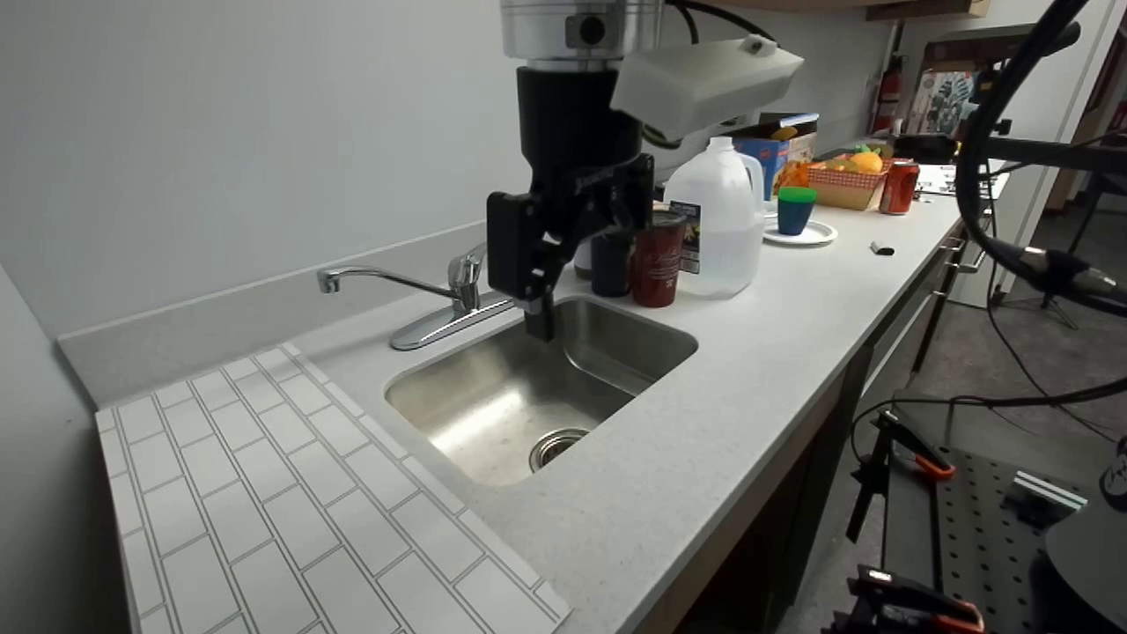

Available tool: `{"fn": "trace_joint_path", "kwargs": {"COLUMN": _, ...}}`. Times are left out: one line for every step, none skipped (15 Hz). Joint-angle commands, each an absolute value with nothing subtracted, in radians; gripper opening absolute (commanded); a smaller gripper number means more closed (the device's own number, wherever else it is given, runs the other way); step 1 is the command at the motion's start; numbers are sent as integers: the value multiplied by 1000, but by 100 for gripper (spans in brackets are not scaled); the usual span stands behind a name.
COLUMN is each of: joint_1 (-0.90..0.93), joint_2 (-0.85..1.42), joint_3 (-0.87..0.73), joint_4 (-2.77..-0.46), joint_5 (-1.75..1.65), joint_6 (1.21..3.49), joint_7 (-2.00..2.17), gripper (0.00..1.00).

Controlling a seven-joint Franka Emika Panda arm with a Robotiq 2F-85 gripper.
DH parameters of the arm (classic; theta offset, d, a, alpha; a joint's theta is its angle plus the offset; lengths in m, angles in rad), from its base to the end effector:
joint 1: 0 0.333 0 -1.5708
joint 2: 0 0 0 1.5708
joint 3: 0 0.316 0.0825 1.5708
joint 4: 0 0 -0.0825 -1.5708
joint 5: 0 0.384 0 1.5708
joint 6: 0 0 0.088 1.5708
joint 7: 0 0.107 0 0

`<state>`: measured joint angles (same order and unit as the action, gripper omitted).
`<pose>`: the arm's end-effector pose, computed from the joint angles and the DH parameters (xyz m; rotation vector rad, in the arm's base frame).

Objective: Move the tap nozzle to the right

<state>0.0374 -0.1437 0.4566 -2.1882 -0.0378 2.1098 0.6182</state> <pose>0.4494 0.2459 0.4472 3.0784 -0.1665 0.1438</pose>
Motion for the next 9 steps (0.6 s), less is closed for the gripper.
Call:
{"fn": "trace_joint_path", "kwargs": {"joint_1": 101, "joint_2": -139, "joint_3": 396, "joint_4": -2186, "joint_5": -49, "joint_6": 2107, "joint_7": 626, "gripper": 100}}
{"fn": "trace_joint_path", "kwargs": {"joint_1": 102, "joint_2": -139, "joint_3": 384, "joint_4": -2184, "joint_5": -53, "joint_6": 2106, "joint_7": 612, "gripper": 100}}
{"fn": "trace_joint_path", "kwargs": {"joint_1": 105, "joint_2": -137, "joint_3": 364, "joint_4": -2179, "joint_5": -56, "joint_6": 2100, "joint_7": 586, "gripper": 100}}
{"fn": "trace_joint_path", "kwargs": {"joint_1": 105, "joint_2": -134, "joint_3": 338, "joint_4": -2173, "joint_5": -54, "joint_6": 2102, "joint_7": 541, "gripper": 100}}
{"fn": "trace_joint_path", "kwargs": {"joint_1": 99, "joint_2": -128, "joint_3": 310, "joint_4": -2162, "joint_5": -51, "joint_6": 2102, "joint_7": 489, "gripper": 100}}
{"fn": "trace_joint_path", "kwargs": {"joint_1": 92, "joint_2": -122, "joint_3": 287, "joint_4": -2153, "joint_5": -59, "joint_6": 2102, "joint_7": 454, "gripper": 100}}
{"fn": "trace_joint_path", "kwargs": {"joint_1": 92, "joint_2": -131, "joint_3": 269, "joint_4": -2173, "joint_5": -56, "joint_6": 2121, "joint_7": 422, "gripper": 100}}
{"fn": "trace_joint_path", "kwargs": {"joint_1": 89, "joint_2": -122, "joint_3": 244, "joint_4": -2165, "joint_5": -57, "joint_6": 2133, "joint_7": 377, "gripper": 100}}
{"fn": "trace_joint_path", "kwargs": {"joint_1": 87, "joint_2": -112, "joint_3": 224, "joint_4": -2159, "joint_5": -56, "joint_6": 2150, "joint_7": 336, "gripper": 100}}
